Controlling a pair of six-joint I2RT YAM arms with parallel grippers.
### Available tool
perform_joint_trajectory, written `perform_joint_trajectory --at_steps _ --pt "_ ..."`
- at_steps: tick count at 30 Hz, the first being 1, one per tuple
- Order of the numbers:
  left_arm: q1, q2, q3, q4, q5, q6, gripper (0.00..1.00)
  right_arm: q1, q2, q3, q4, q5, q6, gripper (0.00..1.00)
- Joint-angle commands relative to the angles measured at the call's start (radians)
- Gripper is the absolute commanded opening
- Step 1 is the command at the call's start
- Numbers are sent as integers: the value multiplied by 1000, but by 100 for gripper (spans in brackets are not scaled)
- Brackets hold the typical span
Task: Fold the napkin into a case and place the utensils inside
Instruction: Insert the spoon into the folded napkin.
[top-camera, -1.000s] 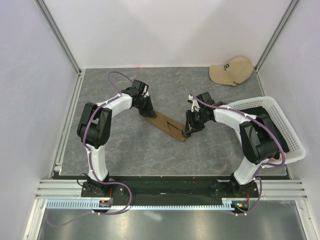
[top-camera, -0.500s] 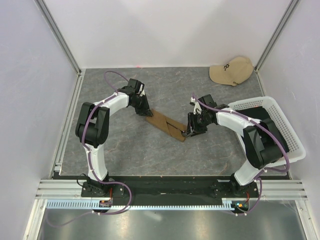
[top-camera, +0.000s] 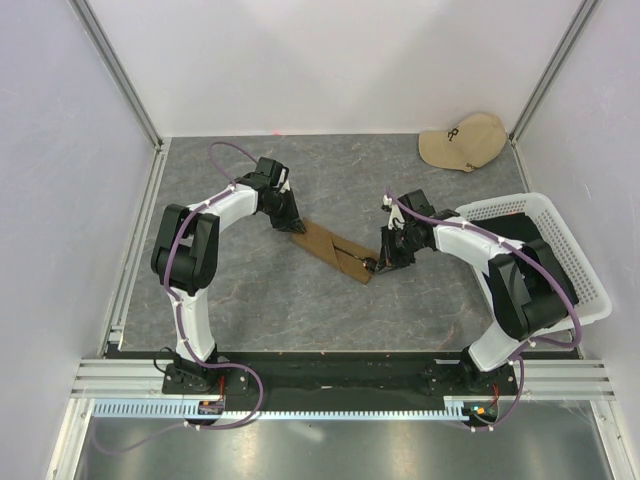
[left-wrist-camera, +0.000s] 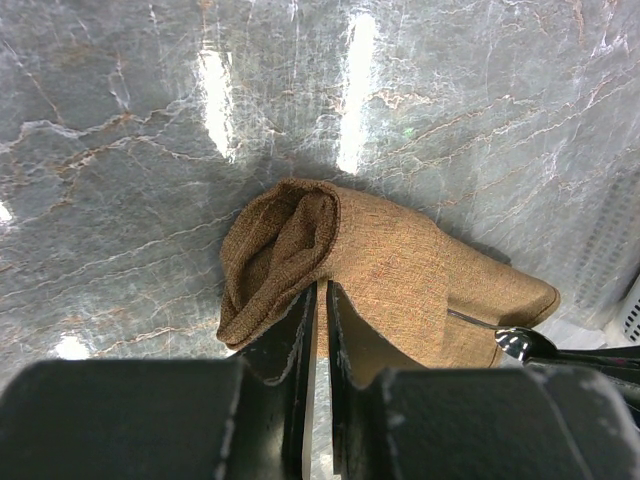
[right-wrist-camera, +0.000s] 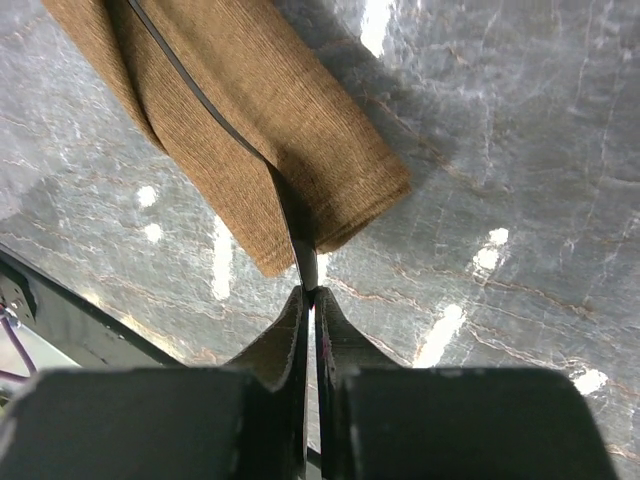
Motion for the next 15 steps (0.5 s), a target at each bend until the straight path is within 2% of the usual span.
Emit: perform_joint_trajectory --at_steps 1,15 --pt "-3 23 22 -7 -8 45 13 -3 15 63 11 -5 0 5" --pt "-15 3 16 -1 0 44 13 -3 112 149 36 -53 66 18"
